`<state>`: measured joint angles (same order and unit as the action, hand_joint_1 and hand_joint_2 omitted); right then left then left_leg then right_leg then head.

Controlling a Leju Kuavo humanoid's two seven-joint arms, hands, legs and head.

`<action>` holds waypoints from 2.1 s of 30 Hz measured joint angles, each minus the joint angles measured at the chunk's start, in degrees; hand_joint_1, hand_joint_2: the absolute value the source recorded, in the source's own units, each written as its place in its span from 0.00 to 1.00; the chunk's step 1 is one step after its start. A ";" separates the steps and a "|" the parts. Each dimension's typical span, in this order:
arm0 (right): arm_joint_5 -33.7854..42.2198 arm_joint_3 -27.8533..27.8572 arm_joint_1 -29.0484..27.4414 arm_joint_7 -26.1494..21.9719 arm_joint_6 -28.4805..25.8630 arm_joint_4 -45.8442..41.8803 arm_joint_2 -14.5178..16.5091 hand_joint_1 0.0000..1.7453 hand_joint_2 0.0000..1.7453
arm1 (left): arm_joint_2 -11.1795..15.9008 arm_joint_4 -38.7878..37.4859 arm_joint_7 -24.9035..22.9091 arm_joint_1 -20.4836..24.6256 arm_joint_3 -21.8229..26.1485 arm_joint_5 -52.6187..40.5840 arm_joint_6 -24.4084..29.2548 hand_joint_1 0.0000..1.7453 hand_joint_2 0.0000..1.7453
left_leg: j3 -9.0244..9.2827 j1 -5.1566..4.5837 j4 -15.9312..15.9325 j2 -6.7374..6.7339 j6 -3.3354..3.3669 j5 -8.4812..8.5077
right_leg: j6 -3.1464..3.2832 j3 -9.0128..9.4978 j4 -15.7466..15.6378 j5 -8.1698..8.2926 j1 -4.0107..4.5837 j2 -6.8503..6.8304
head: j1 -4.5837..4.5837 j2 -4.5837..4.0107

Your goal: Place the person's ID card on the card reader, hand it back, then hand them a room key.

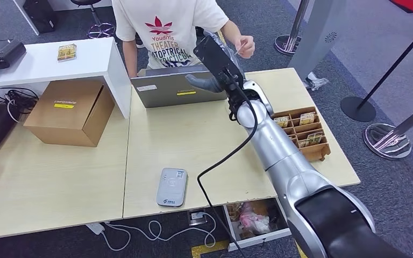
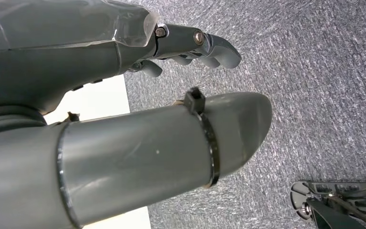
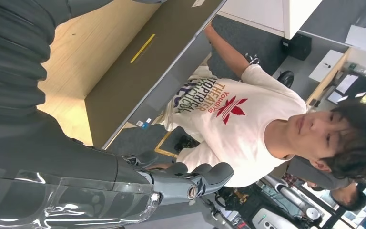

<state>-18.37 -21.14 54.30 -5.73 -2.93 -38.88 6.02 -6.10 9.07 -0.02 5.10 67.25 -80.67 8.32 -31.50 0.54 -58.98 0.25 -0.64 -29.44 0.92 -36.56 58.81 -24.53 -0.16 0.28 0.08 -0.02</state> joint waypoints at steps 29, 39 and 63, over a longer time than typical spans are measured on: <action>-24.18 -5.47 -20.24 2.80 -0.22 -22.14 -19.78 0.00 1.00 | -0.28 0.00 0.98 -1.02 2.81 4.83 0.62 0.00 0.00 | -0.06 -0.02 -0.01 0.08 0.02 -0.04 | -0.03 0.00 -0.06 -0.02 -0.01 -0.09 | 0.01 0.00; -26.18 -5.20 -25.80 6.09 4.73 -30.08 -30.47 0.00 1.00 | 0.09 0.00 1.37 -1.27 2.93 4.29 -0.58 0.00 0.00 | -0.11 -0.05 -0.02 0.15 0.15 -0.13 | -0.08 0.01 -0.08 -0.07 -0.03 -0.20 | 0.00 0.00; -26.48 -1.08 -33.40 8.34 10.61 -36.71 -36.57 0.00 1.00 | 0.93 0.00 1.40 -1.28 2.93 3.43 -1.76 0.00 0.00 | -0.11 -0.04 -0.02 0.11 0.17 -0.14 | -0.09 0.01 -0.08 -0.07 -0.03 -0.17 | -0.01 0.00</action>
<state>-44.85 -22.22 20.91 2.62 7.67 -75.59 -30.55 -5.16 9.07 1.38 3.82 70.18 -77.24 6.56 -31.61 0.49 -59.00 0.36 -0.47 -29.58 0.83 -36.56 58.73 -24.60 -0.19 0.11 0.07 -0.02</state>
